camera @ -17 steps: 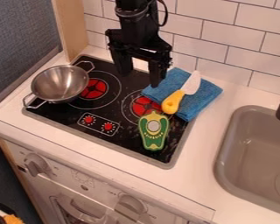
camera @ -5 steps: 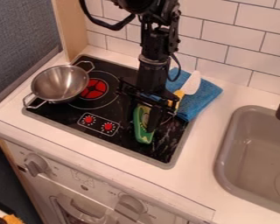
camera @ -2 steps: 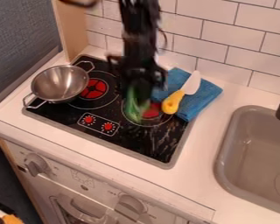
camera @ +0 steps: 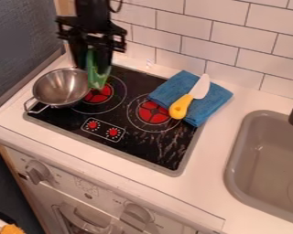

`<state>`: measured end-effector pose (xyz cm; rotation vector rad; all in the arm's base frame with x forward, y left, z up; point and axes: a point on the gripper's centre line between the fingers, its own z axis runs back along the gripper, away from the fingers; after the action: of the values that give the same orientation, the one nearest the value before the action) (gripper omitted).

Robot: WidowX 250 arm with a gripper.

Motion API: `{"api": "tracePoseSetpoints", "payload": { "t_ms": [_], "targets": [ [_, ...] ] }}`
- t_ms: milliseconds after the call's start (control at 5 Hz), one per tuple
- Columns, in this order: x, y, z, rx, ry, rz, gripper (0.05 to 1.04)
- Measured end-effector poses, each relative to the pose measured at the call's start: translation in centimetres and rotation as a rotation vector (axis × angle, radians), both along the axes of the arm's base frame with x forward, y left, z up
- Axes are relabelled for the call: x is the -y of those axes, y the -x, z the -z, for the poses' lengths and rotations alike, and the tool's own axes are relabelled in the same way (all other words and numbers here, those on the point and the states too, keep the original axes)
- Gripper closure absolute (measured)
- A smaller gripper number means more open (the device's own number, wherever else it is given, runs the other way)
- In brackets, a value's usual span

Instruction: Move the green object from the right side of the burner into the silver pot

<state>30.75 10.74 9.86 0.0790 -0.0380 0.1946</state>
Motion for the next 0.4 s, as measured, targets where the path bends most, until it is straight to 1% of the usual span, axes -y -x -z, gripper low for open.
{"api": "tracePoseSetpoints", "payload": {
  "t_ms": [200,400],
  "targets": [
    [-2.7,1.0,-0.1,-0.015,-0.051,-0.079,0.580],
    [-4.3,1.2,0.0,-0.011,-0.077,-0.116,0.580]
  ]
}}
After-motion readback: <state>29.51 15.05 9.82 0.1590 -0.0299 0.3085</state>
